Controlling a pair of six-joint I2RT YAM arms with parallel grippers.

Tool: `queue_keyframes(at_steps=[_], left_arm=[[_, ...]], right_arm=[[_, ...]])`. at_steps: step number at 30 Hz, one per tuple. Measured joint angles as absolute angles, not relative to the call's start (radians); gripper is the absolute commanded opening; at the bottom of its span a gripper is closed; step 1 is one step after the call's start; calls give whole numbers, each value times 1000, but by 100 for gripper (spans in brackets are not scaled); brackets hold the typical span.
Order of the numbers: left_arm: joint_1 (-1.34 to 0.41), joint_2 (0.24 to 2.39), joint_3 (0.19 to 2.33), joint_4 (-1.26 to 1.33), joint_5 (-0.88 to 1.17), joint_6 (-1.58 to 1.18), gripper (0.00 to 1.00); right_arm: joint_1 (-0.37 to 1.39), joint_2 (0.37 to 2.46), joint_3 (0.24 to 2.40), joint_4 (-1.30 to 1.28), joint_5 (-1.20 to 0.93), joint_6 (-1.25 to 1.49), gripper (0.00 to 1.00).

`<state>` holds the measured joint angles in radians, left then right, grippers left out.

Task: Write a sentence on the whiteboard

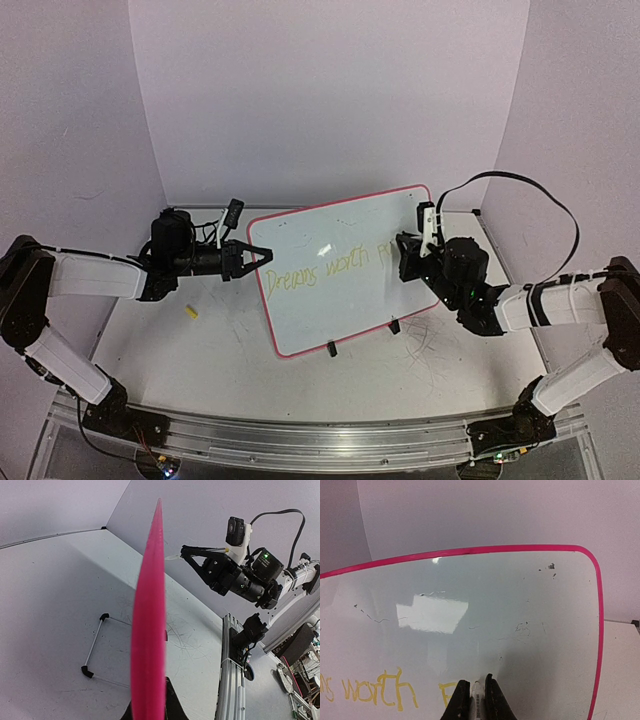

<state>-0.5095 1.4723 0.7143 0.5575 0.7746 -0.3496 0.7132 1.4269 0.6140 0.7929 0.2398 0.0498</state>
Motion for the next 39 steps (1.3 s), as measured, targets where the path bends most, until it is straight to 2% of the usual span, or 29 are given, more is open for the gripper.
queue_keyframes(at_steps=[39], left_arm=[[-510,1466,714,550,776,-342,0]], right_arm=[[693,1365,569,762,223,68,0]])
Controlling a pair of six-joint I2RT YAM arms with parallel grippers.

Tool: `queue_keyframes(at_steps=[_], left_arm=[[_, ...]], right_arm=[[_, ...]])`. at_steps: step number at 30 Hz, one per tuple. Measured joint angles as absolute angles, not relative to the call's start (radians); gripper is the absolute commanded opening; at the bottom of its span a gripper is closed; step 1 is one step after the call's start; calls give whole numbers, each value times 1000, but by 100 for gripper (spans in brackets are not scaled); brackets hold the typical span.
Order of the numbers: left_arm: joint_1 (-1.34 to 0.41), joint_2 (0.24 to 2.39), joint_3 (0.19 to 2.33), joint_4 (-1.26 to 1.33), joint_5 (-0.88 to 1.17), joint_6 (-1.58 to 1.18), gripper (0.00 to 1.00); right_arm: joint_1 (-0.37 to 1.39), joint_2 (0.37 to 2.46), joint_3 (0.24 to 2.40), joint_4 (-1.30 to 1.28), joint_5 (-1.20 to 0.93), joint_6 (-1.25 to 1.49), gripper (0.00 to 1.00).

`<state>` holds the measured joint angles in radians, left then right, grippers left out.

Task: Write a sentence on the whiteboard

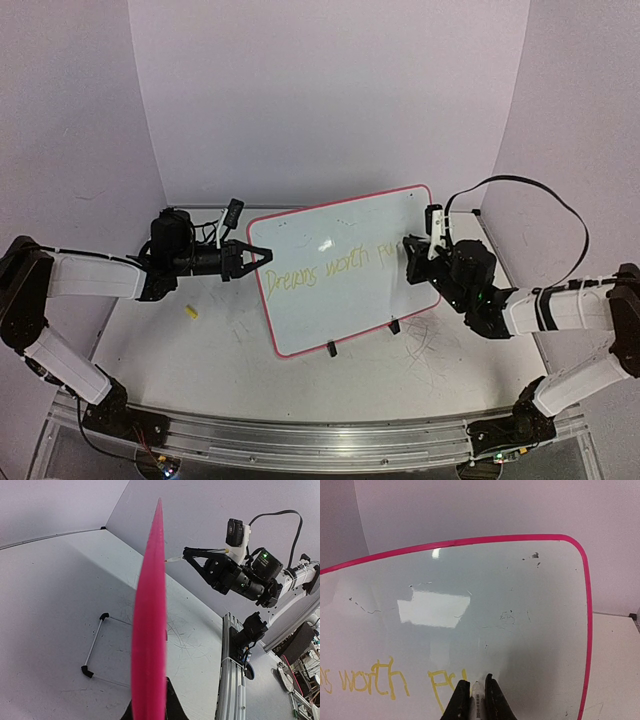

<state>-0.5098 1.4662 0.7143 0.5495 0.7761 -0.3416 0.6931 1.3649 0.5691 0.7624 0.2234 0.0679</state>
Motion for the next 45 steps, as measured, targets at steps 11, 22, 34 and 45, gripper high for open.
queue_keyframes(at_steps=[11,22,34,45], left_arm=[[-510,1466,714,550,776,-341,0],[-509,1466,714,547,775,-344,0],[-509,1466,714,543,773,-345,0],[-509,1465,714,542,773,-345,0]], right_arm=[[690,1392,600,770,223,63,0],[690,1413,611,773,232,61,0],[690,1411,592,770,235,79,0],[690,1396,563,755,234,103,0]])
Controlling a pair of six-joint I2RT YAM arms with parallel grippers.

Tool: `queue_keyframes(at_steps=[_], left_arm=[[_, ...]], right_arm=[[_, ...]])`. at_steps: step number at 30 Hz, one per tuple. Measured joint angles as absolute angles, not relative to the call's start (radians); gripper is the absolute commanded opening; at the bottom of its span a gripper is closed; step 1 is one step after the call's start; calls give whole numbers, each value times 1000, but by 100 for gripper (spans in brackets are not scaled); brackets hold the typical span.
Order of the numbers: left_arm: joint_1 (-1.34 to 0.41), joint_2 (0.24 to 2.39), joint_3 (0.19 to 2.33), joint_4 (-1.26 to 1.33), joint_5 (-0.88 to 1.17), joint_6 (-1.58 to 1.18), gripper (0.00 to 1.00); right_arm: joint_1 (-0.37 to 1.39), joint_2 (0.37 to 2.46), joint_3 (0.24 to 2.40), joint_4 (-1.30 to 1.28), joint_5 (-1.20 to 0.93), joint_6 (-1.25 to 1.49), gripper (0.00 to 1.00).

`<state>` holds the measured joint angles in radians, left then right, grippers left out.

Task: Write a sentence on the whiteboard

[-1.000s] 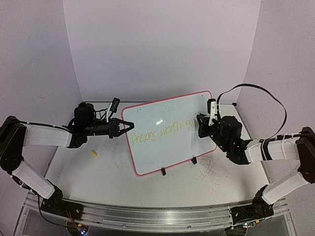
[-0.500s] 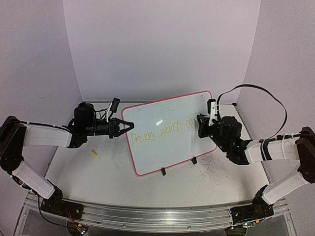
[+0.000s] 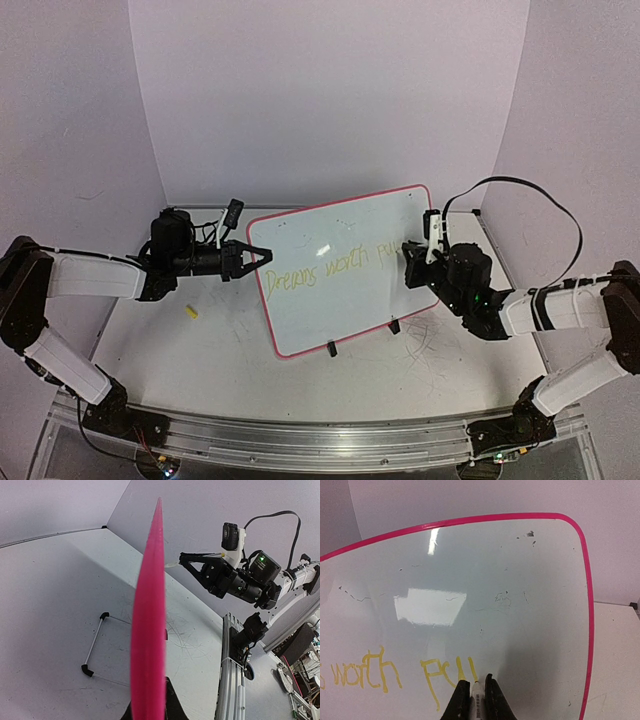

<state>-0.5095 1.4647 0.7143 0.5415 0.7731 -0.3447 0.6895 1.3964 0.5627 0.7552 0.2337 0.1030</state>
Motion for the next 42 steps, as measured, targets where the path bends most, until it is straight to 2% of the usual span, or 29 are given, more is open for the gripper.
queue_keyframes(at_steps=[42], left_arm=[[-509,1465,714,541,773,-345,0]], right_arm=[[690,1414,612,763,300,90,0]])
